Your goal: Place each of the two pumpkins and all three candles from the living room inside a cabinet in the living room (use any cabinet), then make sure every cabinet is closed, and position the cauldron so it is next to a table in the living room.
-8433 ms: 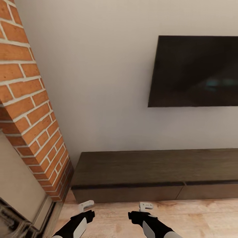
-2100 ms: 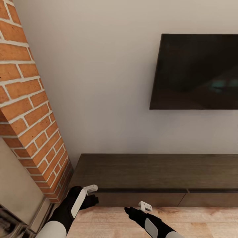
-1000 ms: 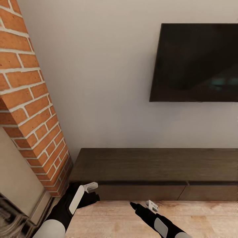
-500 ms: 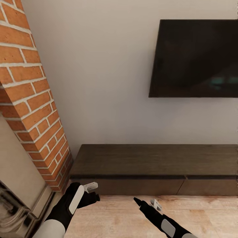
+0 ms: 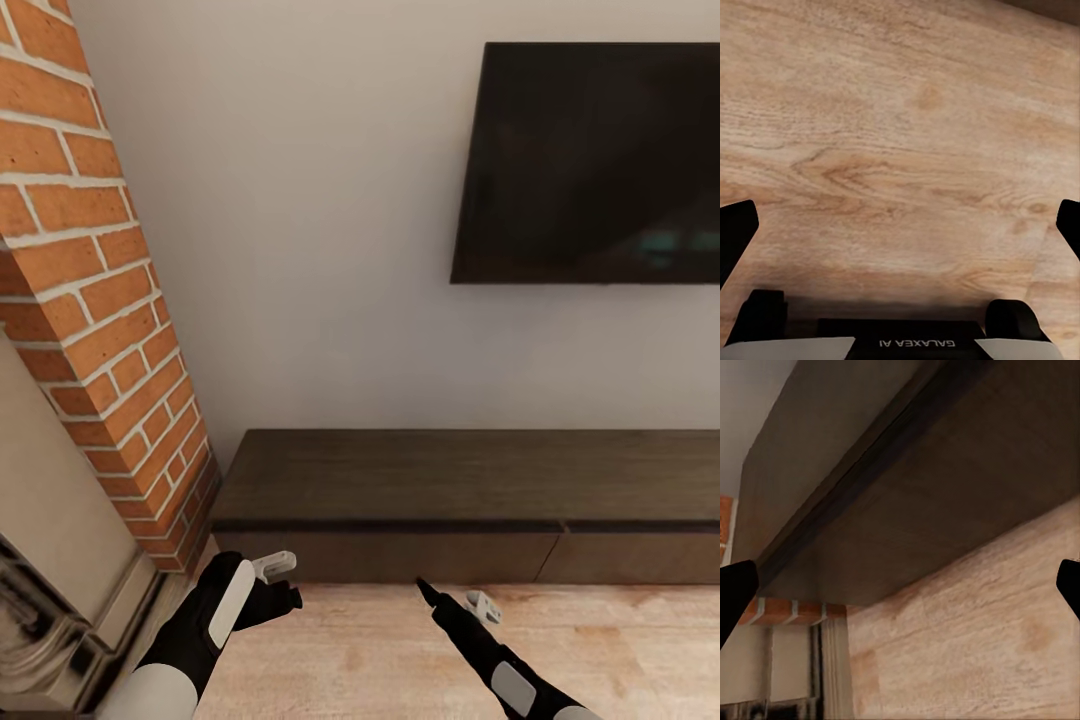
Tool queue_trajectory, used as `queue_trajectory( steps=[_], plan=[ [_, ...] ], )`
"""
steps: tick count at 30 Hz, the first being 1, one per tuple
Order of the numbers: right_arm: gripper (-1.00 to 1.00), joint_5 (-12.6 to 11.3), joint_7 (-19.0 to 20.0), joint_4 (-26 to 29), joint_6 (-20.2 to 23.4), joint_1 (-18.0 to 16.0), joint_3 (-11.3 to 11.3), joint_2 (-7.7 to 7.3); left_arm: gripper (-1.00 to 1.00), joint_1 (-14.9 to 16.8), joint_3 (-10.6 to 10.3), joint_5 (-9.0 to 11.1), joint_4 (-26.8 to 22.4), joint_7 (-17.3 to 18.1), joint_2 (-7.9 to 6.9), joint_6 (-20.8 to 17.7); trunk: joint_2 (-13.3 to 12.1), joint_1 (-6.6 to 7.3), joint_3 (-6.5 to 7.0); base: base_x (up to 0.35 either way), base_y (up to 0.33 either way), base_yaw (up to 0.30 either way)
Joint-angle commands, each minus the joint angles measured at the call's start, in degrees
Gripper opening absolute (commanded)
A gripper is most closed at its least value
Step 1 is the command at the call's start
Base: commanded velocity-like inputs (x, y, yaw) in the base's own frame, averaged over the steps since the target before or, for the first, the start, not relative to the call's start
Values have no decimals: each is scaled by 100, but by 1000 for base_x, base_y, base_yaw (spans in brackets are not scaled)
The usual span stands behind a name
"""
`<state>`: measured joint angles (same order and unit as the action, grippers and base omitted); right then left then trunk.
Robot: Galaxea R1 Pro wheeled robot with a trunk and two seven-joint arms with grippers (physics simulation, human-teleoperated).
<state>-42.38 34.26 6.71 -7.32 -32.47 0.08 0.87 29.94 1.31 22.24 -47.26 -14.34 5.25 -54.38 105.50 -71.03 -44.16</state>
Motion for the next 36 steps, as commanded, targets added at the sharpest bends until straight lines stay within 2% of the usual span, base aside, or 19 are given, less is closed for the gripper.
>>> queue_trajectory(
  steps=[1, 3, 5, 7, 9, 14, 19, 23, 27, 31, 36],
  plan=[
    [100, -75, 32, -7, 57, -5, -50, 4, 100, 3, 12, 61, -8, -51, 7, -19, 44, -22, -24, 0, 0, 0],
    [100, -353, 49, 6, 230, -5, -266, 2, 100, 3, 11, 61, -13, -51, 9, -18, 124, -66, -60, 0, 0, 0],
    [100, -828, 109, 31, 479, -5, -607, -5, 100, 3, 10, 61, -24, -51, 10, -19, 205, -110, -95, 0, 0, 0],
    [100, -1106, 200, 40, 672, -5, -775, -15, 100, 3, 10, 61, -31, -51, 11, -20, 285, -154, -131, 0, 0, 0],
    [100, -1341, 369, 46, 860, -5, -893, -21, 100, 3, 9, 61, -35, -51, 6, -20, 365, -198, -167, 0, 0, 0],
    [100, -1729, 559, 49, 973, -5, -1028, -14, 100, 3, 10, 63, -37, -51, 9, -20, 565, -307, -257, 0, 0, 0],
    [100, -1858, 549, 50, 906, -5, -1059, 11, 100, 3, 9, 73, -38, -51, 17, -25, 766, -417, -347, 0, 0, 0],
    [100, -1906, 617, 57, 740, -5, -1121, 15, 100, 3, 2, 73, -44, -51, 19, -174, 926, -505, -419, 0, 0, 0],
    [100, -2028, 944, 58, 662, -5, -1323, 8, 100, 3, 8, 77, -46, -51, 24, -212, 1087, -593, -490, 0, 0, 0],
    [100, -2084, 1388, 59, 690, -5, -1400, 2, 100, 3, 6, 78, -46, -51, 38, -220, 1247, -681, -562, 0, 0, 0],
    [100, -2099, 1510, 59, 706, -12, -1408, 8, 100, 3, 1, 78, -41, -51, 26, -222, 1448, -791, -652, 0, 0, 0]
  ],
)
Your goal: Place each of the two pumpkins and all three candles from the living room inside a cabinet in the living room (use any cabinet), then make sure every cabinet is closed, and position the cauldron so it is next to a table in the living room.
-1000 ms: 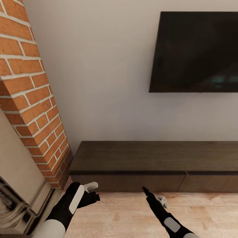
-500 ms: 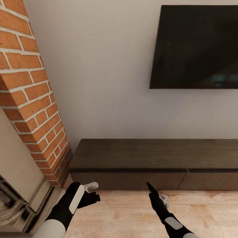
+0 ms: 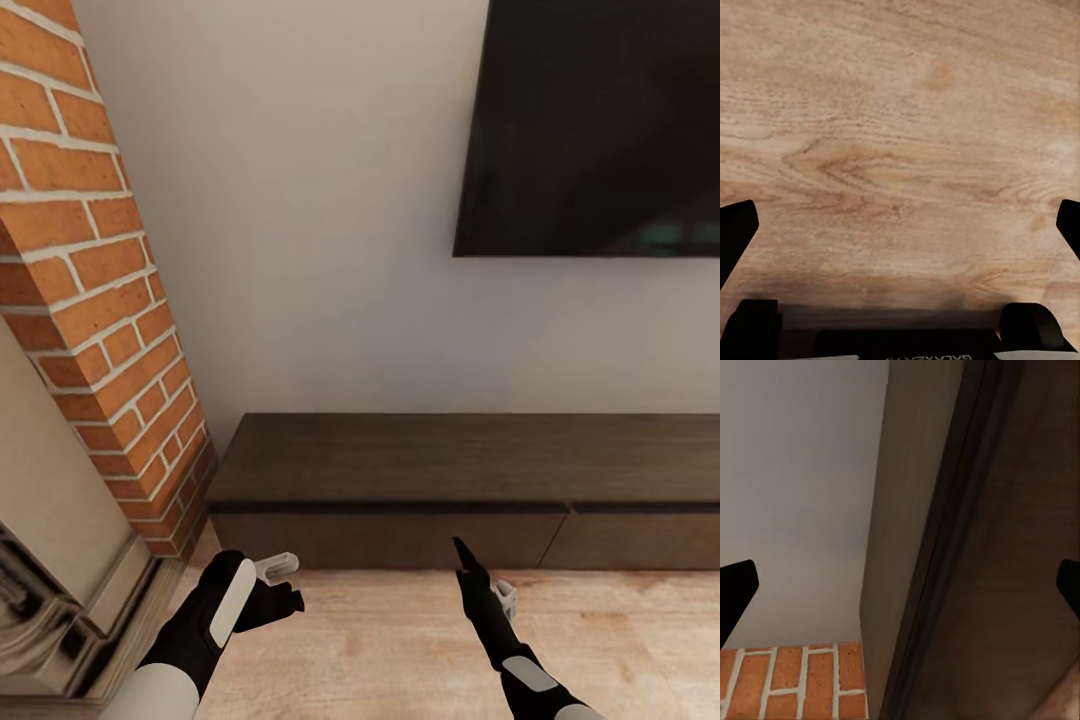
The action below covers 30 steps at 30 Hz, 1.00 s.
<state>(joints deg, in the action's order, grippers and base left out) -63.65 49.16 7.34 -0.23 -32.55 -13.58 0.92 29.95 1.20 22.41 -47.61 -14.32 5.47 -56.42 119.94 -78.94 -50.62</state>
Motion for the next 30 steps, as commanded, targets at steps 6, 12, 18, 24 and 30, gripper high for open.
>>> queue_trajectory(
  steps=[6, 12, 18, 24, 30],
  plan=[
    [100, -41, -250, 9, -93, -23, -38, 11, 100, 3, 12, 62, -3, -54, 9, -18, 244, -131, -113, 0, 0, 0],
    [100, -90, -405, 176, -217, -28, -45, 13, 100, 3, 13, 62, -2, -54, 26, -18, 485, -263, -221, 0, 0, 0],
    [100, -256, -355, 219, -269, -31, -39, 13, 100, 3, 12, 62, -5, -54, 23, -18, 645, -351, -293, 0, 0, 0],
    [100, -299, -190, 453, -231, -29, -24, 10, 100, 3, 18, 62, -10, -52, 21, -18, 645, -351, -293, 0, 0, 0],
    [100, -305, 269, 577, -190, -26, -8, 21, 100, 3, 17, 62, -11, -50, -3, -31, 645, -351, -293, 0, 0, 0]
  ],
)
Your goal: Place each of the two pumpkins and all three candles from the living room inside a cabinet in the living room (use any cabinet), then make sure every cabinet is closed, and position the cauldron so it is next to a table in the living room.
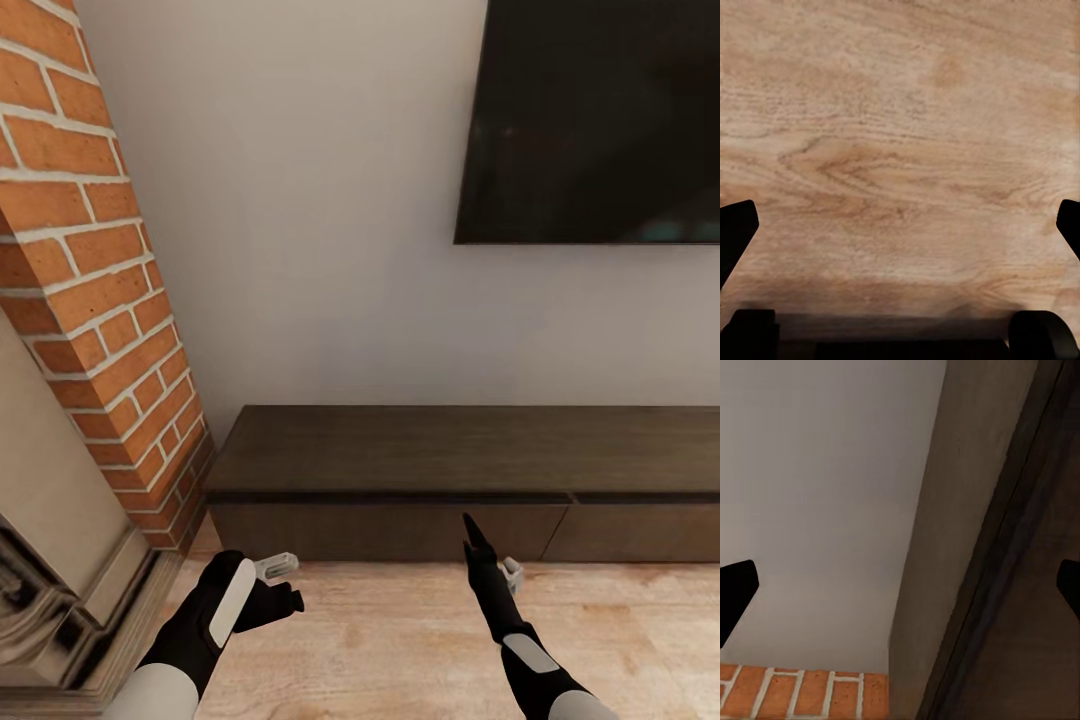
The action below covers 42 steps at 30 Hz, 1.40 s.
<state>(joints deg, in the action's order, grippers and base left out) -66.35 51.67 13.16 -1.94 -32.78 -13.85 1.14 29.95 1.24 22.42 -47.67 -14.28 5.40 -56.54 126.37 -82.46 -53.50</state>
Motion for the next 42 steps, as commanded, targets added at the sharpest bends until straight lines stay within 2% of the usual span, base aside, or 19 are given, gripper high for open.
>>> queue_trajectory(
  steps=[1, 8, 27, 31, 42],
  plan=[
    [100, -35, 50, -4, -19, -4, 19, 0, 100, 2, 12, 61, -4, -53, 2, -20, 2, 1, -5, 0, 0, 0],
    [100, -36, 172, -3, -23, -5, 0, 1, 100, 2, -10, 61, 3, -49, -5, -23, 2, 1, -5, 88, 0, 0],
    [100, -52, 116, -64, -79, -4, -12, -16, 100, 2, -18, 61, -21, -48, 35, -24, 2, 1, -5, 72, 0, 0],
    [100, -53, 115, -66, -85, -1, -12, -17, 100, 2, -6, 67, -179, -48, 38, -29, 2, 1, -5, 1, 0, 0],
    [100, -53, 115, -68, -88, -5, -20, -25, 100, 2, -8, 70, -260, -48, 46, -32, 443, -241, -203, 0, 0, 0]
  ],
)
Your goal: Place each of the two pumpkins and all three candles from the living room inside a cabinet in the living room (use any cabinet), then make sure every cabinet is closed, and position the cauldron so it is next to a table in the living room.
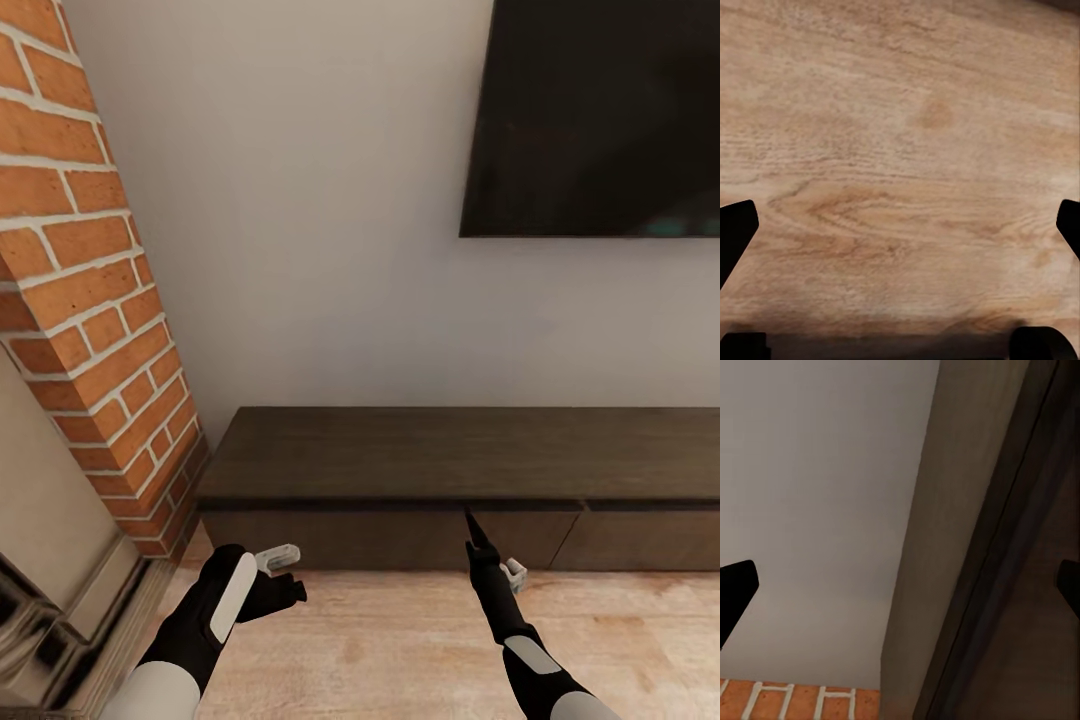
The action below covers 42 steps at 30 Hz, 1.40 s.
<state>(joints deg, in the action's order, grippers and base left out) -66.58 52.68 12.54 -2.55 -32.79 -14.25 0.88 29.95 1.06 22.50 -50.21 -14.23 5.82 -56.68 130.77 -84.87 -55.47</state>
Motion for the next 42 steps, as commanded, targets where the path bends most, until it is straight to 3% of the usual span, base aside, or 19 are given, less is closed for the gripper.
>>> queue_trajectory(
  steps=[1, 9, 12, 16, 17, 18, 20, 21, 23, 27, 29, 32, 35, 42],
  plan=[
    [100, -30, 15, -5, -27, -3, 20, 0, 100, 3, 10, 61, -6, -54, 4, -18, 44, -21, -24, 0, 0, 0],
    [100, -30, 15, -4, -23, -4, 19, 0, 100, 3, 15, 68, -9, -54, 11, -18, 365, -197, -167, 0, 0, 0],
    [100, -30, 15, -1, -25, -5, 19, 3, 100, 3, 11, 283, -13, -30, -9, -27, 485, -263, -221, 0, 0, 0],
    [100, -30, 15, 2, -34, -2, 20, 8, 100, 0, -91, 1358, -31, 342, -150, -55, 645, -351, -293, 0, 0, 0],
    [100, -30, 15, 2, -34, -3, 20, 5, 100, 1, -146, 1586, -68, 457, -252, -61, 686, -373, -311, 0, 0, 0],
    [100, -30, 15, 2, -33, -2, 20, 4, 100, 1, -180, 1690, -97, 516, -313, -63, 726, -395, -329, 0, 0, 0],
    [100, -30, 15, 3, -29, -2, 19, 1, 100, -21, -306, 2169, -309, 856, -588, -71, 806, -439, -365, 0, 0, 0],
    [100, -30, 15, 3, -29, -1, 19, 1, 100, -27, -331, 2301, -371, 957, -653, -73, 846, -461, -383, 0, 0, 0],
    [100, -30, 20, 3, -27, 0, 19, 0, 100, -42, -455, 2881, -631, 1402, -918, -77, 926, -505, -419, 0, 0, 0],
    [100, -30, 56, 3, -21, -2, 19, 0, 100, -63, -939, 3886, -883, 2070, -1401, -74, 1087, -593, -490, 0, 0, 0],
    [100, -30, 63, 3, -14, -2, 18, 0, 100, -65, -1120, 4225, -910, 2227, -1523, -73, 1167, -636, -526, 0, 0, 0],
    [100, -32, 77, 3, 5, -1, 17, 0, 100, -67, -1321, 4700, -934, 2376, -1652, -71, 1247, -680, -562, 0, 0, 0],
    [100, -38, 89, 13, 21, -3, 16, 0, 100, -67, -1402, 4891, -942, 2420, -1704, -71, 1247, -680, -562, 0, 0, 0],
    [100, -138, 155, 43, 49, -2, 18, 0, 100, -68, -1456, 5025, -946, 2457, -1745, -71, 1247, -680, -562, 0, 0, 0]
  ],
)
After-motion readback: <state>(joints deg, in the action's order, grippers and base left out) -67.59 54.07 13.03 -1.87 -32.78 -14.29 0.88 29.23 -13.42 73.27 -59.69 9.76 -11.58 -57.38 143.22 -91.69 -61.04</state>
